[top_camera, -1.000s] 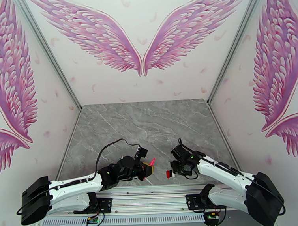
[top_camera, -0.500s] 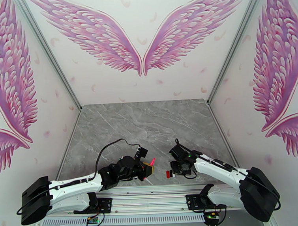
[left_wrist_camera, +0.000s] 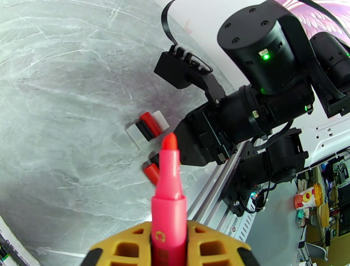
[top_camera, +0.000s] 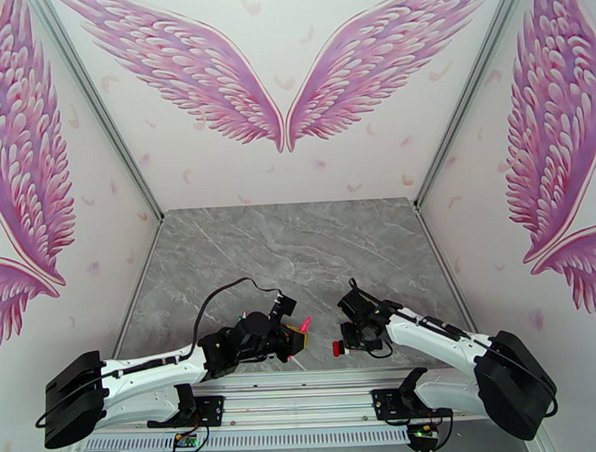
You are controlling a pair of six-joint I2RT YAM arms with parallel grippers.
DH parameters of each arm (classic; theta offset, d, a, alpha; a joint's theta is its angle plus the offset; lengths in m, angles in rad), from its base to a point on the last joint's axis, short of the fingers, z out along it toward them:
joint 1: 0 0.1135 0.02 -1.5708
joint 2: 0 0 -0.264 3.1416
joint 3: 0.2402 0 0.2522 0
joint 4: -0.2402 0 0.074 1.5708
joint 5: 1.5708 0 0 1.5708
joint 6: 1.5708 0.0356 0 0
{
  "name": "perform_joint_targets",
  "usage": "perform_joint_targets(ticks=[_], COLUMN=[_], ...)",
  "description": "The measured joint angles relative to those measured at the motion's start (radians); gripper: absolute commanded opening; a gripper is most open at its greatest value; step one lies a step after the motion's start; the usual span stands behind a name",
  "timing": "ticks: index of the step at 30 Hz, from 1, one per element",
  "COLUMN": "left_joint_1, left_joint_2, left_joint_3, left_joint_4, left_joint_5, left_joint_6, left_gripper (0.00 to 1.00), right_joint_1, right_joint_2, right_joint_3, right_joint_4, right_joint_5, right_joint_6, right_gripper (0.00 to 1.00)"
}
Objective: Open the pen caps
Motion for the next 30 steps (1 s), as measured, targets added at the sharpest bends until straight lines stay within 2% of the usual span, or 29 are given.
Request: perform_joint_targets(ticks=[9,14,18,25,30], left_joint_1=[-0.002,-0.024,-0.054,-0.12,-0.127], left_joint_2=[0.003,0.013,0.04,0.16,0.226], left_joint_3=[0.009,0.034,0.07,0.219,0.285], left_joint_4=[-0.025,-0.103,-0.193,-0.411,-0.539], left_joint_5=[-0.014,-0.1,-0.198,-0.412,-0.521], left_joint_6=[-0.009,-0.044,-0.095,-0.232,-0.346], left_gripper=[0.05,0.05,0.05,0.05,0.05], right_joint_1=[0.0,0.0,0.0,0.0,0.0], right_joint_2=[-0.038,-0.114,-0.183,-0.342,-0.432], right_joint_3=[0.008,0.038,0.046,0.046,0.045], right_joint_4=[-0.023,-0.025,-0.014,0.045,0.101], right_joint_5=[-0.001,-0.002,-0.019,-0.117,-0.235], right_joint_6=[-0.007,-0.032,-0.064,-0.138,-0.165], right_gripper=[0.4,0.47,0.62,0.98,0.99])
